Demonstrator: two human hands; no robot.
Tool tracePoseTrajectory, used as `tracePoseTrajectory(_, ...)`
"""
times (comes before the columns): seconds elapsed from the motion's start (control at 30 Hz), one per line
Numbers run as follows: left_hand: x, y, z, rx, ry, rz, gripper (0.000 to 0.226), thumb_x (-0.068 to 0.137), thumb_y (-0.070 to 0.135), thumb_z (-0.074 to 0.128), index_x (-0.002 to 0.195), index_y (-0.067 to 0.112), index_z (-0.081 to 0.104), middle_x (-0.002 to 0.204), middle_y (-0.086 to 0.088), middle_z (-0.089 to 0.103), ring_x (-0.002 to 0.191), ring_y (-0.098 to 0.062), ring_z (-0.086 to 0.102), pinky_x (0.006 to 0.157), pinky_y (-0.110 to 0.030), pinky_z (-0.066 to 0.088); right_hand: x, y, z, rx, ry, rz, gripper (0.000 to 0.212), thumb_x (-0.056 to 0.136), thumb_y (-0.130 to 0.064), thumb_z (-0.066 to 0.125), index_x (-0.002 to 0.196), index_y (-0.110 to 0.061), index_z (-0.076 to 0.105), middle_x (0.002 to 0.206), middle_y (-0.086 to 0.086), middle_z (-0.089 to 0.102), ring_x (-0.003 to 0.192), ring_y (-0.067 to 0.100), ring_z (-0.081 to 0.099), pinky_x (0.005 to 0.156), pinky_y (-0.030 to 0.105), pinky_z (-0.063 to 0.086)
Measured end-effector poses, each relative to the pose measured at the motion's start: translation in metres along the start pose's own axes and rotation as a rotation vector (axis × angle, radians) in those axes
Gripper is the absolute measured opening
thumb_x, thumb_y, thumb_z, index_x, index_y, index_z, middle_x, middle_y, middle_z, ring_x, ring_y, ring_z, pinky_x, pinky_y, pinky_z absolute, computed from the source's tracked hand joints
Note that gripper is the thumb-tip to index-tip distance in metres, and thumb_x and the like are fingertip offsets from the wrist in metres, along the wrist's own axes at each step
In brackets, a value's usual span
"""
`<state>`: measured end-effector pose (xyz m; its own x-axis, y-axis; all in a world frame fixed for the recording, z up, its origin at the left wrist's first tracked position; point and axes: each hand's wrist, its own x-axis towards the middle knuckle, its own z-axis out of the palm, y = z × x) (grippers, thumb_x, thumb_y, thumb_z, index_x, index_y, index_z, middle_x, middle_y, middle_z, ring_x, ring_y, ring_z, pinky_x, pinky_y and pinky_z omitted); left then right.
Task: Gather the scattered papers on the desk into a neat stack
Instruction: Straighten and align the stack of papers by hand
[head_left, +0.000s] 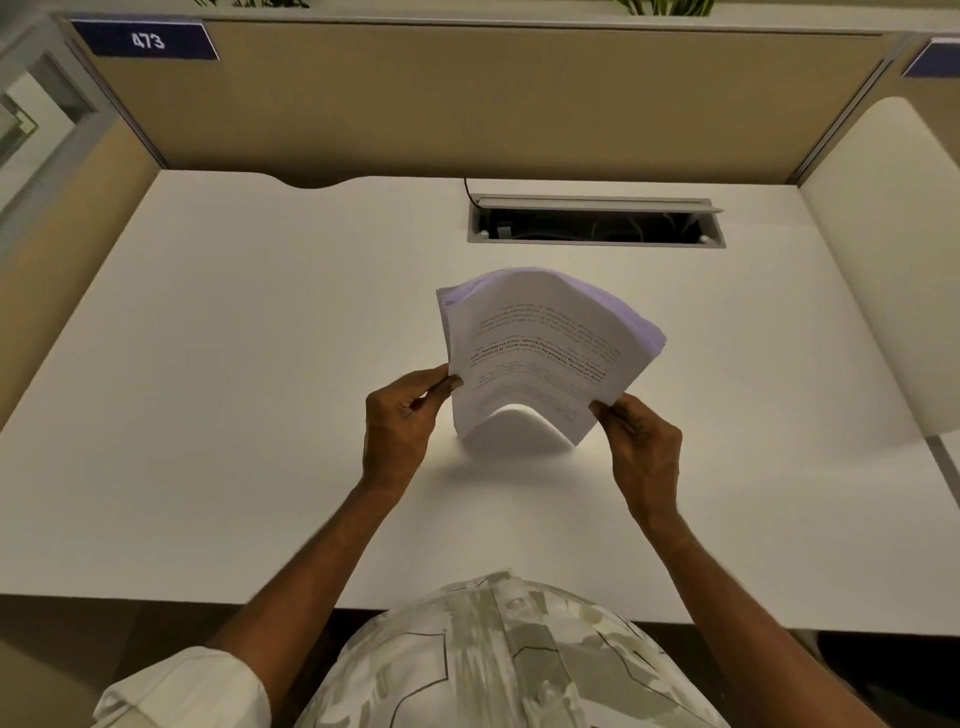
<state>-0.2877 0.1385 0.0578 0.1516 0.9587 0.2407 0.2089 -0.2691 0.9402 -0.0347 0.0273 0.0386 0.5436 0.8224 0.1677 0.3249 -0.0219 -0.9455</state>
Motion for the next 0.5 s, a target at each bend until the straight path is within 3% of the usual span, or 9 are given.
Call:
tracePoseTrajectory(0.1,-0.008,-0.003,0.002,-0.018,0.006,-0.096,0.027,0.089,0.015,0.076,0.116,0.011,0.076,0.108,0.02,0.076,0.094,-0.003,0.074,0.082,-0.021,0.059,-0.005,0.006,0.003,-0.079,-0.044,-0.011,0.023,0.1,-0.006,0.069,0.119,-0.013,0.079,0.104,-0.04,0.073,0.096,-0.009,0.072,0.088,0.013,0.054)
tracePoseTrajectory(0.2,-0.008,-0.002,0.002,-0.001,0.021,-0.054,0.027,0.089,0.017,0.077,0.115,0.011,0.076,0.109,0.018,0.076,0.082,-0.001,0.072,0.075,-0.016,0.057,-0.003,0.007,0.004,-0.087,-0.026,-0.022,0.022,0.099,-0.008,0.069,0.119,-0.013,0.079,0.106,-0.037,0.074,0.096,-0.007,0.073,0.086,0.011,0.053)
tracePoseTrajectory(0.33,-0.011,-0.005,0.002,0.001,0.029,-0.047,0.027,0.089,0.021,0.077,0.115,0.012,0.077,0.107,0.01,0.078,0.09,-0.012,0.076,0.081,-0.027,0.061,-0.002,0.006,0.006,-0.082,-0.038,-0.038,0.024,0.1,-0.008,0.069,0.121,-0.014,0.078,0.108,-0.037,0.073,0.099,-0.007,0.073,0.089,0.012,0.055)
tracePoseTrajectory(0.43,-0.017,-0.007,0.003,-0.02,0.035,-0.112,0.023,0.089,0.017,0.077,0.112,0.017,0.077,0.106,0.005,0.079,0.096,-0.014,0.076,0.088,-0.037,0.061,-0.004,0.008,0.009,-0.1,-0.063,-0.033,0.023,0.099,-0.007,0.069,0.12,-0.011,0.078,0.101,-0.042,0.072,0.09,0.005,0.075,0.085,0.02,0.058)
tracePoseTrajectory(0.5,-0.015,-0.006,0.003,-0.018,0.037,-0.091,0.022,0.089,0.02,0.077,0.111,0.022,0.077,0.105,0.009,0.079,0.096,-0.013,0.076,0.087,-0.035,0.061,-0.003,0.007,0.009,-0.102,-0.046,-0.04,0.023,0.1,-0.008,0.069,0.12,-0.012,0.079,0.1,-0.04,0.073,0.087,0.011,0.074,0.081,0.017,0.056)
